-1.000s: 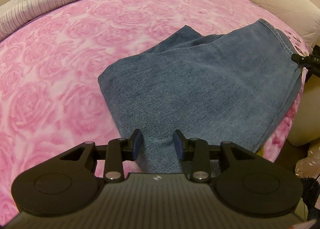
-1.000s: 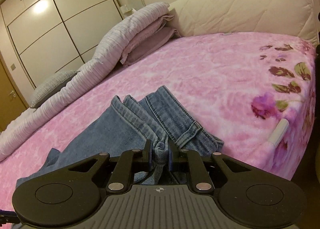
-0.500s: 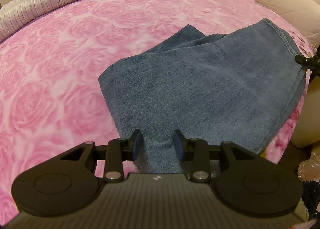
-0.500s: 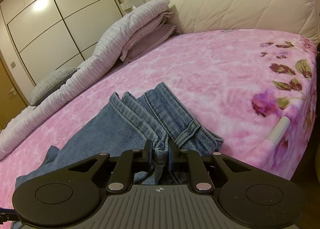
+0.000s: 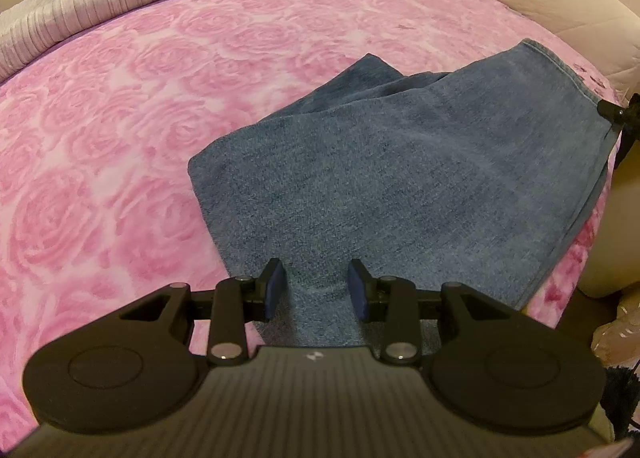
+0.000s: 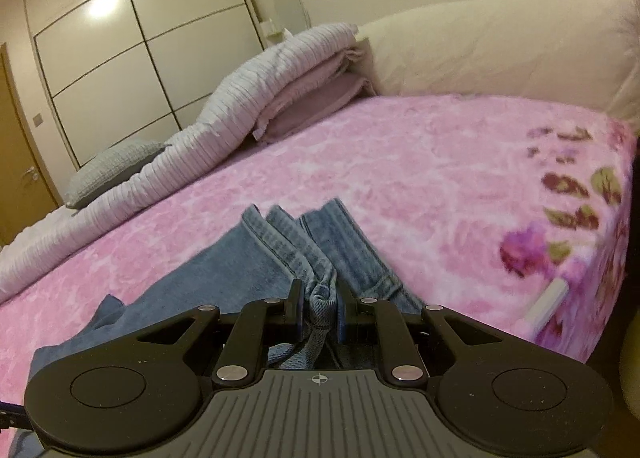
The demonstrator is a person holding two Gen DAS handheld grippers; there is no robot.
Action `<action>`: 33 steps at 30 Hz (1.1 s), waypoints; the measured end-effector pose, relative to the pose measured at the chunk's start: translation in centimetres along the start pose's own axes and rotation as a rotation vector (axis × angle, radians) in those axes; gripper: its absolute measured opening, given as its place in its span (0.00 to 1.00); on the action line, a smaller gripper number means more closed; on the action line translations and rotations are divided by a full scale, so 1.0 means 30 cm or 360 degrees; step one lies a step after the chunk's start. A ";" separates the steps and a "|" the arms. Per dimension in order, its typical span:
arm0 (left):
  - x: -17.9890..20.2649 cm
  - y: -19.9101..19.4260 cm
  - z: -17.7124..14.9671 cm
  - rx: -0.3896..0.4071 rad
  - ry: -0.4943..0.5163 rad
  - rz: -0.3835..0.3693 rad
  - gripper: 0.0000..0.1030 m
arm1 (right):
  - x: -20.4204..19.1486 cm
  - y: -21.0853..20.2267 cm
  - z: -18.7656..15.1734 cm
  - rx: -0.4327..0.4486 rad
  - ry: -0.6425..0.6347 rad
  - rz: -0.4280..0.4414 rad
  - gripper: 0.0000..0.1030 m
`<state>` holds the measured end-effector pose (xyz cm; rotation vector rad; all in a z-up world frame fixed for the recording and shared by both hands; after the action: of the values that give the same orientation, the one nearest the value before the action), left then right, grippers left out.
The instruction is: Fold clothes
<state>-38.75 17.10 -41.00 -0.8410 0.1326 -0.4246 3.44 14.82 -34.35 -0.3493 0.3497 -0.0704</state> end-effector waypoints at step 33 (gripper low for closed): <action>0.045 -0.144 -0.139 0.0085 -0.0097 -0.0079 0.21 | -0.063 -0.029 -0.132 -0.0152 -0.0330 -0.0098 0.30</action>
<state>-40.04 11.12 -40.48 -0.8050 0.0441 -0.4471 0.30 12.97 -36.92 -0.4580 0.1374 -0.0773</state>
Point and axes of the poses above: each gripper's, at about its wrist camera, not at the fingertips, and y roughly the way its jaws point, x to its right, z to its top, the point moved 10 cm from there along y, roughly the way its jaws point, and after that the axes turned 8 degrees about x, right-handed, at the moved point
